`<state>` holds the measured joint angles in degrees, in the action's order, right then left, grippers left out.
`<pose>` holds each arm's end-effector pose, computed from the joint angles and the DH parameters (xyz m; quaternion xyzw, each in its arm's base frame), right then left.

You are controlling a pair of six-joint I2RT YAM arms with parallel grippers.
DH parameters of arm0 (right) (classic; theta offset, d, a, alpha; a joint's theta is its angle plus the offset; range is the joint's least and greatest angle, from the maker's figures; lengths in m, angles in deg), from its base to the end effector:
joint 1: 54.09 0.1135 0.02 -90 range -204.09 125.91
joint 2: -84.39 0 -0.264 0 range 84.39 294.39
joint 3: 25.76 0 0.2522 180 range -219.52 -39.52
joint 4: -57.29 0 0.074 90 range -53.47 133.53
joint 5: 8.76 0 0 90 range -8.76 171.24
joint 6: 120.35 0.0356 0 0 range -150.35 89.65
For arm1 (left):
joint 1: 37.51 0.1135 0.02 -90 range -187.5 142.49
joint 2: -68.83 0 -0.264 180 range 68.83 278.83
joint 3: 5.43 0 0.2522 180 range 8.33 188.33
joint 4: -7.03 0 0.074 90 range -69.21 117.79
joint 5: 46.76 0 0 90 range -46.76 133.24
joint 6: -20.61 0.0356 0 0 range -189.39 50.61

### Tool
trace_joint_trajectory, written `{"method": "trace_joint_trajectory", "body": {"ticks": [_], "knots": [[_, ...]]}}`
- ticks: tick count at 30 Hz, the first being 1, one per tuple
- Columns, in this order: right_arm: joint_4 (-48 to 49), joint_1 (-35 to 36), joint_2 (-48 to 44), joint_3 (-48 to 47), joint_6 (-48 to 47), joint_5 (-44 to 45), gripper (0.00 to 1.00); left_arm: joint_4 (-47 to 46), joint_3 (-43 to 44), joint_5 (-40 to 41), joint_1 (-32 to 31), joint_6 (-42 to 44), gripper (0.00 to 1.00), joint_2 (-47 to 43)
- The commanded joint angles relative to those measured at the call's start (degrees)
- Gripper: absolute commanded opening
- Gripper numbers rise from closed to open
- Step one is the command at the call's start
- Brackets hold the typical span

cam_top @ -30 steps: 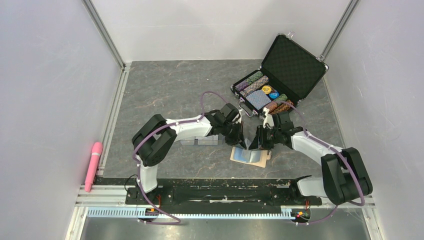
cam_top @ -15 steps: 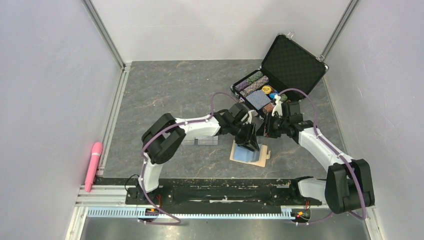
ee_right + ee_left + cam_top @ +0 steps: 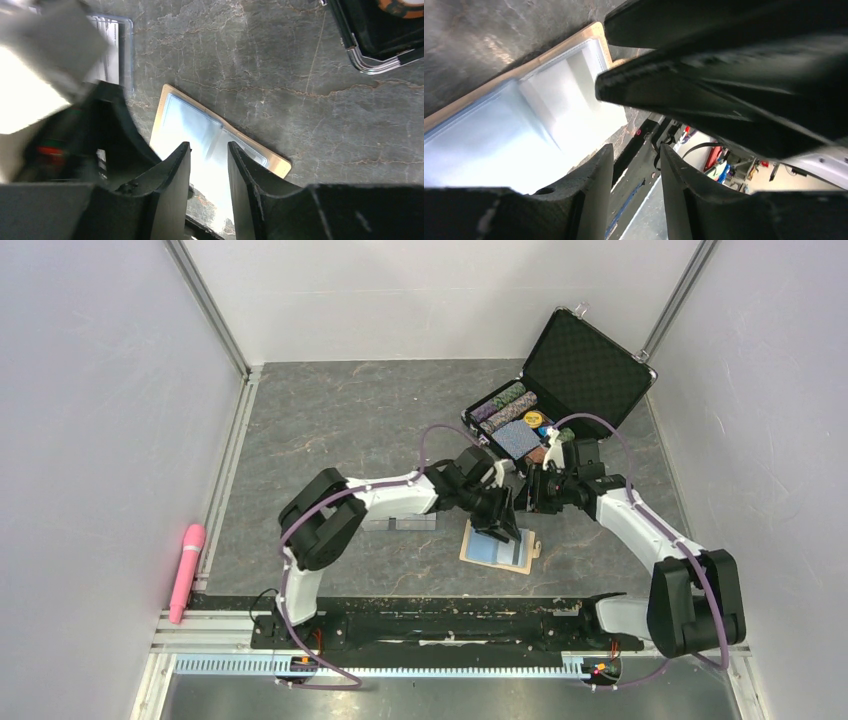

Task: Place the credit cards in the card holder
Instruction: Insert the credit card into the card holder, then pick up the credit card from the storage box.

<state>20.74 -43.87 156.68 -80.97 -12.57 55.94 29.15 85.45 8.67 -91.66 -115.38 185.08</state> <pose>0.2372 0.0582 0.2054 -0.0071 0.9295 0.2755 0.2451 0.2381 -0.3640 0.1661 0.1708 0.8800 -0.4432 0.0098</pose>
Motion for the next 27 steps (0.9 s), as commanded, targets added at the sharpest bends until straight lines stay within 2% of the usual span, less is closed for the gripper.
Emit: {"method": "trace_joint_trajectory", "body": {"ticks": [1,7,13,15,17,21,23,27], "knots": [[2.0,0.5,2.0,-2.0,-0.1,-3.4,0.37,-5.9,-4.5,1.8,3.9,-0.9,0.47,-9.2],[3.7,5.3,5.6,-4.8,1.5,-4.2,0.41,-14.0,-16.5,2.5,12.3,-5.9,0.49,-19.0],[5.1,12.4,11.0,-10.8,3.3,-4.8,0.43,-13.5,-26.4,2.9,21.8,-7.5,0.49,-28.2],[5.6,14.6,12.9,-13.1,4.0,-5.1,0.43,-9.2,-27.4,4.1,24.3,-5.5,0.49,-30.5],[6.2,16.3,14.4,-15.3,4.5,-5.7,0.43,-0.9,-26.3,6.6,26.1,-1.4,0.5,-31.7],[7.9,18.9,17.2,-18.7,6.2,-6.8,0.45,17.1,-20.0,14.9,26.8,8.7,0.52,-31.1],[8.8,20.1,18.7,-19.8,6.8,-7.2,0.47,22.4,-17.7,18.3,26.8,11.9,0.53,-29.9],[10.1,21.9,21.7,-21.4,7.9,-8.2,0.49,27.0,-15.1,22.1,26.7,15.2,0.53,-27.1]]}}
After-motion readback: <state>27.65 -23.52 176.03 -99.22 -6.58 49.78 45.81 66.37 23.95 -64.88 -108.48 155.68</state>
